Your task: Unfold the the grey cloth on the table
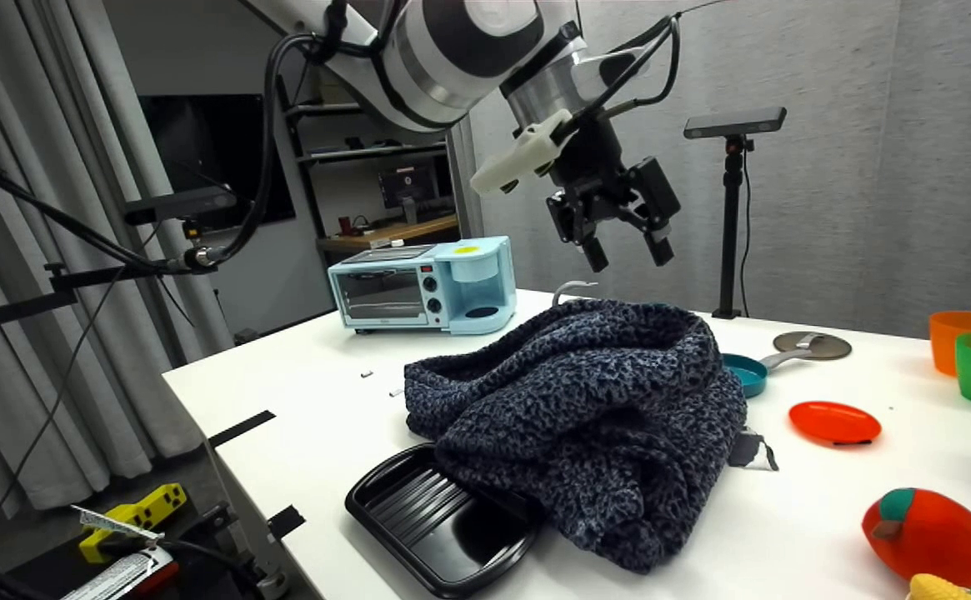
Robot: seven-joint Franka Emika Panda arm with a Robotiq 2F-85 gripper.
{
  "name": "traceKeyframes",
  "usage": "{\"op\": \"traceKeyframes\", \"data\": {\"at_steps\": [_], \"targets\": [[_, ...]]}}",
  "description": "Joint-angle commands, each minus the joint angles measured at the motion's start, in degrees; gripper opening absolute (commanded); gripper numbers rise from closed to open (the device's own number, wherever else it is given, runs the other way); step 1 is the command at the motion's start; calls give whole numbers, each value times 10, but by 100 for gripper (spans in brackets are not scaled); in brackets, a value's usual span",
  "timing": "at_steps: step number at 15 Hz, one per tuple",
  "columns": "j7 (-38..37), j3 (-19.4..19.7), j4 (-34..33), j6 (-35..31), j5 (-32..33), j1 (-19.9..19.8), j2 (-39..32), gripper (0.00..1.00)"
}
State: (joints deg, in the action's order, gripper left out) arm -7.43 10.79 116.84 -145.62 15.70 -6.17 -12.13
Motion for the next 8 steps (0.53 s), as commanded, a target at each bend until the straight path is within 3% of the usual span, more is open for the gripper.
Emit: {"op": "traceKeyframes", "data": {"at_steps": [1, 8], "targets": [[-93, 15, -61, -2, 1, 9, -60, 100], [-233, 34, -149, 4, -6, 38, -149, 100]]}}
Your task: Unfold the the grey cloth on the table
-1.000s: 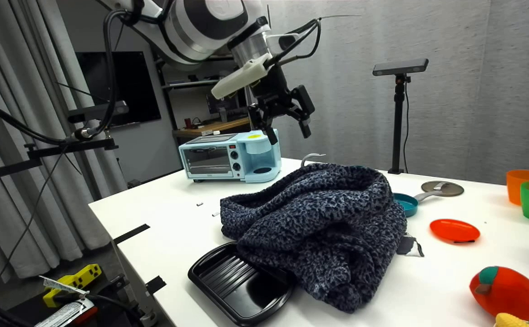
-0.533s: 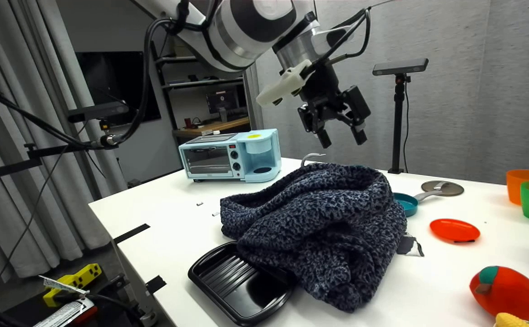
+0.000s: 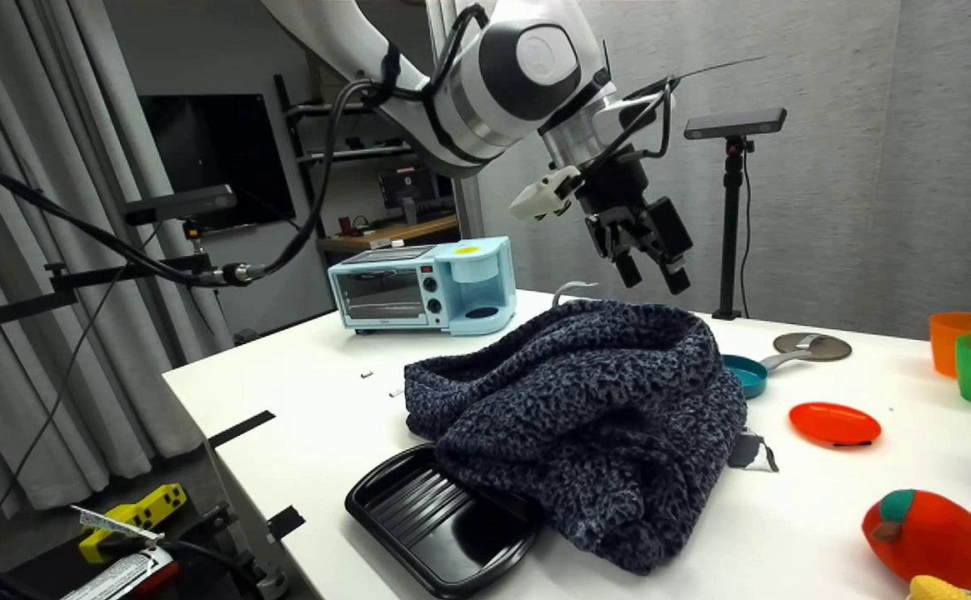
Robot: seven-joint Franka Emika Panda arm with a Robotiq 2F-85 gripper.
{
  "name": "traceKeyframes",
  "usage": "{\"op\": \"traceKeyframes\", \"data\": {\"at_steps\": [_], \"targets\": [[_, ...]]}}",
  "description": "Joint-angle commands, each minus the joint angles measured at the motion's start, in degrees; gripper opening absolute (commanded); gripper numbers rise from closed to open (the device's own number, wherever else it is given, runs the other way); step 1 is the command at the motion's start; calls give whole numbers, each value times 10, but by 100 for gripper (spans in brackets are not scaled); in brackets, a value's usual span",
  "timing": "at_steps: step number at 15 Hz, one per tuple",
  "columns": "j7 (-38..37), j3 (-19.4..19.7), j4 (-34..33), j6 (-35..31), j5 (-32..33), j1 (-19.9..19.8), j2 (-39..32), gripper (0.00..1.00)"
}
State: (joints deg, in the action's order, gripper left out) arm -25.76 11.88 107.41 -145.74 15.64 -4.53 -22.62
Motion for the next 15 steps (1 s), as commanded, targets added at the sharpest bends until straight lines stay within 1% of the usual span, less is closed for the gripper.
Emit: {"op": "traceKeyframes", "data": {"at_steps": [1, 3, 6, 9, 10, 11, 14, 15], "targets": [[-66, 28, -65, 8, -9, 25, -55, 100], [-94, 36, -77, 14, -19, 31, -72, 100], [-133, 41, -88, 40, -32, 33, -91, 100], [-152, 35, -101, 62, -47, 31, -107, 100], [-156, 34, -105, 66, -51, 31, -112, 88], [-156, 31, -108, 66, -57, 30, -116, 74], [-150, 38, -119, 71, -35, 46, -121, 51], [-148, 45, -121, 80, -14, 60, -119, 42]]}}
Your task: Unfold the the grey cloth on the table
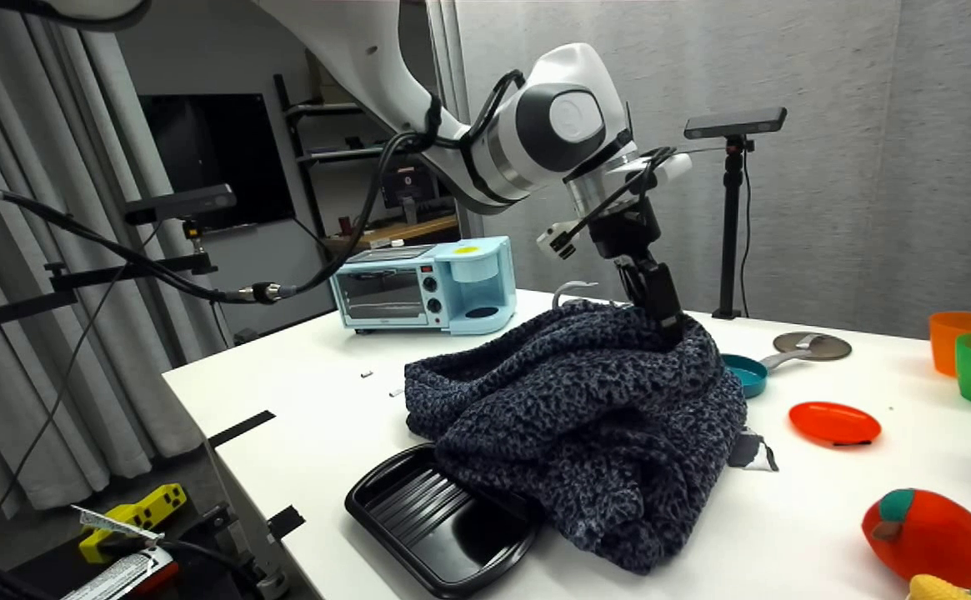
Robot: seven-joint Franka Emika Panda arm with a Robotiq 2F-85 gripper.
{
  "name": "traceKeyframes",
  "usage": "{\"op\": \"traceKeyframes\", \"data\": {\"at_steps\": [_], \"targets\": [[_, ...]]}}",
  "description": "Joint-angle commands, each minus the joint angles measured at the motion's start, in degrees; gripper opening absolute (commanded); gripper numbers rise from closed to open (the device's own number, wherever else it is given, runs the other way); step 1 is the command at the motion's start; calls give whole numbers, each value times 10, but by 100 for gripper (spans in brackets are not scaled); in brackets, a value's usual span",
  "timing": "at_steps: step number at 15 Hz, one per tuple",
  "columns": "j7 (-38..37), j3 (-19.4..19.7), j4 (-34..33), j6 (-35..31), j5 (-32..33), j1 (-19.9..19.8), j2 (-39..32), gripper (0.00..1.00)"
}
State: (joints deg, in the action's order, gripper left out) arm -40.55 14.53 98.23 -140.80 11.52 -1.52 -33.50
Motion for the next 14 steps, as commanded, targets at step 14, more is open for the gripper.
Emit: {"op": "traceKeyframes", "data": {"at_steps": [14], "targets": [[122, -53, -39, 20, 173, 161, 43, 2]]}}
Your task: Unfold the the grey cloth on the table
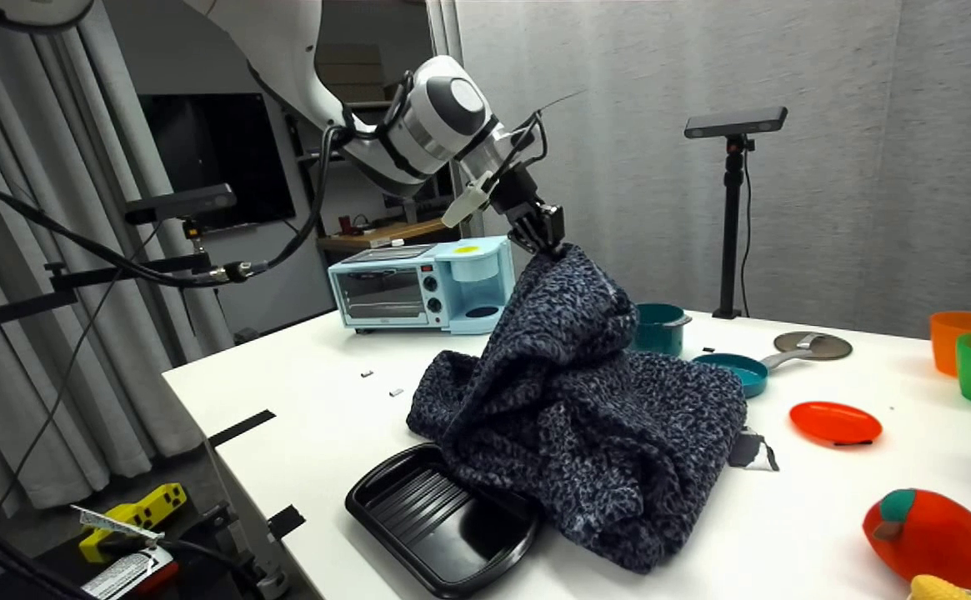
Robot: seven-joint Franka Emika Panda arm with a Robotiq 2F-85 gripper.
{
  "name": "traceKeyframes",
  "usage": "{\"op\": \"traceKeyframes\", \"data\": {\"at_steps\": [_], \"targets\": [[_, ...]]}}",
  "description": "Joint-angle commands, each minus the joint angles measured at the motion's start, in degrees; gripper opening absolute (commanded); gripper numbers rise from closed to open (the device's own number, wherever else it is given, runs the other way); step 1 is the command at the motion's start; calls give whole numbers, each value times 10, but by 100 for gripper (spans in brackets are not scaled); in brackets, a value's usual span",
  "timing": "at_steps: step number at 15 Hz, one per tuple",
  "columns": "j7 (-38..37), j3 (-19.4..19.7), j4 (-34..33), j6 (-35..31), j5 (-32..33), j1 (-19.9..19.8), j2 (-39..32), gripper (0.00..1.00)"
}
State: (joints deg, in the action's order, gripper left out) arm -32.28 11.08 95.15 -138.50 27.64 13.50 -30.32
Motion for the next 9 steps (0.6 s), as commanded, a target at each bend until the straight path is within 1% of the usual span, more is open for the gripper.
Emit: {"op": "traceKeyframes", "data": {"at_steps": [1, 5, 9], "targets": [[52, -27, -10, -5, 11, 16, 12, 2], [92, -58, -17, -25, 1, 25, 18, 2], [119, -89, -25, -68, -26, 26, 19, 2]]}}
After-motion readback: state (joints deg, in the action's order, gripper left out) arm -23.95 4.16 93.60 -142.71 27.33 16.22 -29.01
